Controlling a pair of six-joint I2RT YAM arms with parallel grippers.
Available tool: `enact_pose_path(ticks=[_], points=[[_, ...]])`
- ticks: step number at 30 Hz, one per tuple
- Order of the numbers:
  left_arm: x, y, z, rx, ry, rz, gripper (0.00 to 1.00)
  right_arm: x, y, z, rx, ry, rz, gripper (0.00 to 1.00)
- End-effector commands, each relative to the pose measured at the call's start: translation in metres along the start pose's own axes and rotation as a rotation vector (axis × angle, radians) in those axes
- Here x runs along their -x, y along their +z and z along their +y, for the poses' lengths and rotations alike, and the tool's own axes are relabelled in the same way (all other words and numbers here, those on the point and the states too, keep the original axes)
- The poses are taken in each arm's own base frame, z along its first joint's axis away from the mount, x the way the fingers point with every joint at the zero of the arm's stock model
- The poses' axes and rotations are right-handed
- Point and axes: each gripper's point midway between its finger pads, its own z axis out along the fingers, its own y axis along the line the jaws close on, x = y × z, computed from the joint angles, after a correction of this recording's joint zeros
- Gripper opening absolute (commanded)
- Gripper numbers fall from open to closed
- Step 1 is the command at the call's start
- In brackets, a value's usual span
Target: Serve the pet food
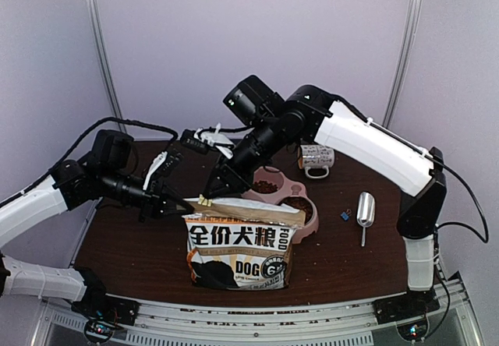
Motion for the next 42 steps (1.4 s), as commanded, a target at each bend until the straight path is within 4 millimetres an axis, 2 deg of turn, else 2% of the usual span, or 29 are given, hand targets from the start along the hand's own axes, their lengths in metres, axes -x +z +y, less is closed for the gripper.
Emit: enact_pose_path(ticks=[1, 9, 14, 22, 26, 28, 34, 37, 40, 42], points=[[0.032, -0.006, -0.018, -0.063, 0.109, -0.080, 0.00, -0.024, 0.016, 0.006, 0.027, 0.005, 0.105, 0.00], [0.039, -0.008, -0.019, -0.060, 0.127, -0.099, 0.00, -0.037, 0.028, 0.006, -0.013, -0.029, 0.174, 0.00], [0.041, -0.010, -0.020, -0.053, 0.131, -0.105, 0.00, -0.049, 0.027, -0.002, -0.061, -0.036, 0.229, 0.00], [0.064, -0.020, -0.024, -0.027, 0.146, -0.200, 0.00, -0.053, 0.040, 0.003, -0.033, -0.021, 0.238, 0.00], [0.060, -0.023, -0.019, 0.020, 0.117, -0.230, 0.14, -0.047, 0.039, 0.009, -0.004, -0.019, 0.196, 0.00], [0.047, -0.020, -0.011, 0.051, 0.068, -0.237, 0.23, -0.043, 0.036, 0.013, 0.010, -0.022, 0.176, 0.00], [0.025, -0.022, 0.004, 0.148, -0.017, -0.273, 0.55, -0.036, 0.030, 0.017, 0.019, -0.035, 0.151, 0.00], [0.014, -0.019, 0.011, 0.174, -0.053, -0.283, 0.66, -0.036, 0.026, 0.016, 0.008, -0.037, 0.153, 0.00], [0.010, -0.017, 0.016, 0.191, -0.068, -0.282, 0.69, -0.036, 0.021, 0.015, -0.008, -0.042, 0.154, 0.00], [0.008, -0.014, 0.021, 0.206, -0.078, -0.267, 0.61, -0.035, 0.019, 0.014, -0.014, -0.045, 0.153, 0.00]])
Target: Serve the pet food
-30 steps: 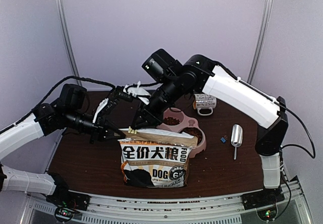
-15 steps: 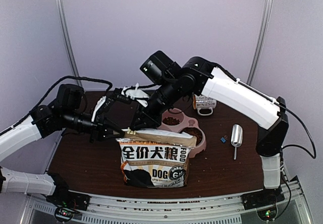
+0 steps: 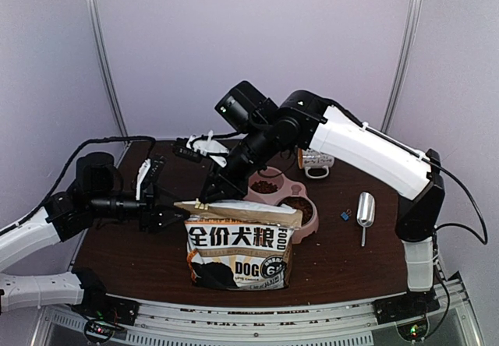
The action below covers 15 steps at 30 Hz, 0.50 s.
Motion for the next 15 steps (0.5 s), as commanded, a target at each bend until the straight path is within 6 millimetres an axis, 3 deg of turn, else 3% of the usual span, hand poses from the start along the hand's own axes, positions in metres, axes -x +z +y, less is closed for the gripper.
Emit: enact_pose_path(ticks=[1, 4, 6, 11, 15], points=[[0.016, 0.003, 0.007, 0.038, 0.011, -0.060, 0.54, -0.033, 0.005, 0.015, 0.041, 0.038, 0.127, 0.00], [0.016, 0.006, 0.006, 0.023, 0.011, -0.054, 0.19, -0.032, 0.004, 0.014, 0.030, 0.040, 0.129, 0.00], [0.019, 0.007, 0.003, 0.005, 0.022, -0.067, 0.02, -0.033, 0.005, 0.013, 0.025, 0.045, 0.131, 0.00], [0.036, 0.005, -0.013, -0.058, 0.071, -0.089, 0.00, -0.028, 0.011, 0.010, 0.028, 0.065, 0.106, 0.00], [0.046, 0.006, -0.026, -0.108, 0.108, -0.068, 0.00, -0.021, 0.016, 0.011, 0.049, 0.075, 0.075, 0.09]])
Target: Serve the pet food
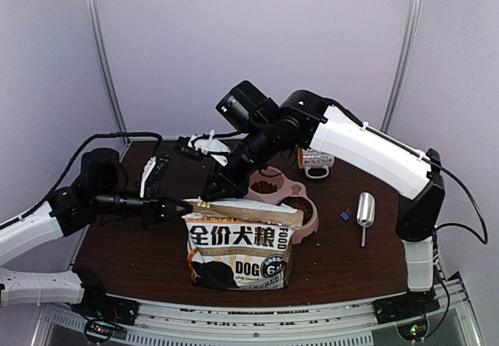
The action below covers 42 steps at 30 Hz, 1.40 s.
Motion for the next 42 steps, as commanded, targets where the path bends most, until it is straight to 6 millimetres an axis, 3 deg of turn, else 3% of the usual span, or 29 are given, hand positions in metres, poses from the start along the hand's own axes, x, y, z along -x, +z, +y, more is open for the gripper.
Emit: enact_pose_path(ticks=[1, 11, 18, 23, 29, 34, 38, 42], points=[[0.043, -0.003, -0.024, -0.071, 0.135, -0.076, 0.00, -0.017, 0.017, 0.018, 0.082, 0.052, 0.062, 0.10], [0.047, -0.010, -0.024, -0.032, 0.173, -0.073, 0.00, -0.010, 0.014, 0.012, 0.111, 0.088, 0.009, 0.23], [0.047, -0.014, -0.023, -0.003, 0.181, -0.055, 0.00, -0.010, 0.009, 0.009, 0.122, 0.100, -0.008, 0.46], [0.046, -0.017, -0.020, 0.024, 0.186, -0.054, 0.00, 0.010, -0.017, -0.005, 0.064, 0.117, -0.111, 0.60], [0.046, -0.019, -0.010, 0.088, 0.183, -0.052, 0.00, 0.028, -0.060, -0.007, 0.019, 0.109, -0.215, 0.74], [0.052, -0.022, -0.009, 0.095, 0.181, -0.061, 0.00, 0.006, -0.072, -0.019, -0.038, 0.138, -0.212, 0.79], [0.055, -0.022, -0.010, 0.086, 0.177, -0.067, 0.00, -0.023, -0.058, -0.025, -0.091, 0.143, -0.130, 0.79], [0.056, -0.023, -0.011, 0.082, 0.177, -0.071, 0.00, -0.032, -0.042, -0.020, -0.074, 0.136, -0.099, 0.79]])
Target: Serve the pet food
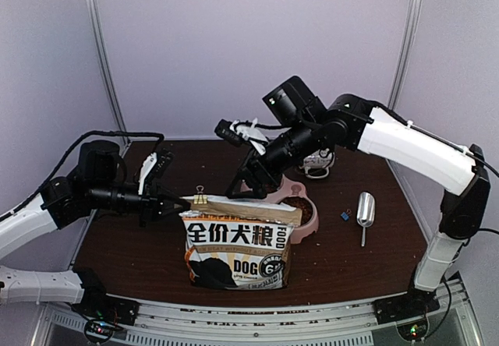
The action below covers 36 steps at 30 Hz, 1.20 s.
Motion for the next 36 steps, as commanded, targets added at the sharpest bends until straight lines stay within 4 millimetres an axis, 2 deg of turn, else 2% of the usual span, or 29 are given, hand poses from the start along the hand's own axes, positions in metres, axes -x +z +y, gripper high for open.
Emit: enact_pose_path(ticks=[1, 6, 10, 12, 15, 21, 24, 25, 31, 33, 34, 36], points=[[0.048, -0.020, -0.005, 0.024, 0.090, -0.143, 0.00, -0.018, 0.024, -0.004, -0.019, -0.014, 0.055, 0.79], [0.049, -0.022, -0.004, 0.032, 0.093, -0.144, 0.00, -0.024, 0.046, 0.001, 0.004, -0.043, 0.107, 0.78], [0.048, -0.024, -0.002, 0.044, 0.099, -0.133, 0.00, -0.032, 0.053, -0.001, -0.005, -0.056, 0.152, 0.73], [0.048, -0.026, 0.000, 0.053, 0.105, -0.126, 0.00, -0.042, 0.054, -0.007, -0.027, -0.054, 0.190, 0.67], [0.048, -0.029, 0.003, 0.067, 0.115, -0.117, 0.00, -0.054, 0.052, -0.015, -0.051, -0.032, 0.220, 0.47], [0.046, -0.032, 0.009, 0.076, 0.128, -0.077, 0.00, -0.057, 0.034, -0.014, -0.008, 0.037, 0.189, 0.26], [0.047, -0.034, 0.012, 0.080, 0.136, -0.071, 0.00, -0.063, 0.032, -0.011, 0.031, 0.062, 0.193, 0.10], [0.048, -0.035, 0.013, 0.082, 0.139, -0.072, 0.00, -0.066, 0.032, -0.011, 0.039, 0.070, 0.198, 0.01], [0.050, -0.043, 0.024, 0.103, 0.142, -0.079, 0.00, -0.081, 0.024, -0.015, 0.047, 0.128, 0.194, 0.00], [0.052, -0.046, 0.026, 0.100, 0.147, -0.087, 0.00, -0.085, 0.020, -0.016, 0.046, 0.146, 0.188, 0.18], [0.053, -0.046, 0.027, 0.098, 0.147, -0.088, 0.00, -0.087, 0.018, -0.017, 0.043, 0.152, 0.186, 0.21], [0.055, -0.047, 0.029, 0.095, 0.146, -0.087, 0.00, -0.091, 0.013, -0.020, 0.034, 0.168, 0.183, 0.20]])
